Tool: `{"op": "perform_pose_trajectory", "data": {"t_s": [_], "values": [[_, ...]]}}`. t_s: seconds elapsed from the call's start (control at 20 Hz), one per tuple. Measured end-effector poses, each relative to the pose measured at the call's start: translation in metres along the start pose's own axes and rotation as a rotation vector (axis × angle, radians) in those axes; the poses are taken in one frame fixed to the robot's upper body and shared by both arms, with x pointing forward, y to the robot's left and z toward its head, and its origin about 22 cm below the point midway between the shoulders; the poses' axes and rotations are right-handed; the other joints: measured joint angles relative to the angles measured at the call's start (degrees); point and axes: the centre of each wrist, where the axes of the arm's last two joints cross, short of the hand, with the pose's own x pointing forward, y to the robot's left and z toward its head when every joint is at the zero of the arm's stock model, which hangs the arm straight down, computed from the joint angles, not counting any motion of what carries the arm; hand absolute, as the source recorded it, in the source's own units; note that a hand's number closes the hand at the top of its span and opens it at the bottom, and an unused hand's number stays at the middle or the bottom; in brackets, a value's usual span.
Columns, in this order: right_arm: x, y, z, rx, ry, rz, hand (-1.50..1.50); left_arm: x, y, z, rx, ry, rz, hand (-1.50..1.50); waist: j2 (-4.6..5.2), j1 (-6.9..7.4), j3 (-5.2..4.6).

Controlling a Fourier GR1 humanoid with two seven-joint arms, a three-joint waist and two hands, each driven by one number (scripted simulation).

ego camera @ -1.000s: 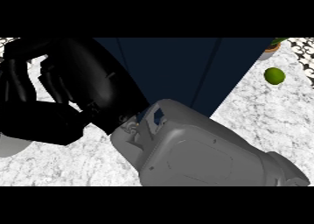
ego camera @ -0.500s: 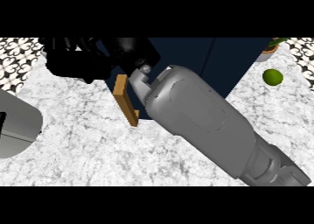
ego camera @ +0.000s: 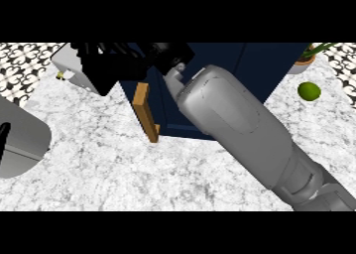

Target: Pick up the wine, place it into the cabinet and close the cabinet

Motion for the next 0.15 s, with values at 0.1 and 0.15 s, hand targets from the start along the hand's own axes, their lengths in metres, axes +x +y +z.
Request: {"op": "perform_pose_trajectory", "data": {"t_s": [0.1,0.15], "values": [[-0.0022,-0.0020,0.0001,0.004,-0.008,0.016,1.50,0.0002,-0.0002,-0.0034,0.002,-0.001,0.000,-1.50,-0.11,-0.12,-0.03],[-0.0034,-0.0022,-0.0002,0.002,-0.011,0.026,1.50,0.0001,0.0001,-0.0034,0.002,0.001,0.002,-1.50,-0.17,-0.09,0.09]]}}
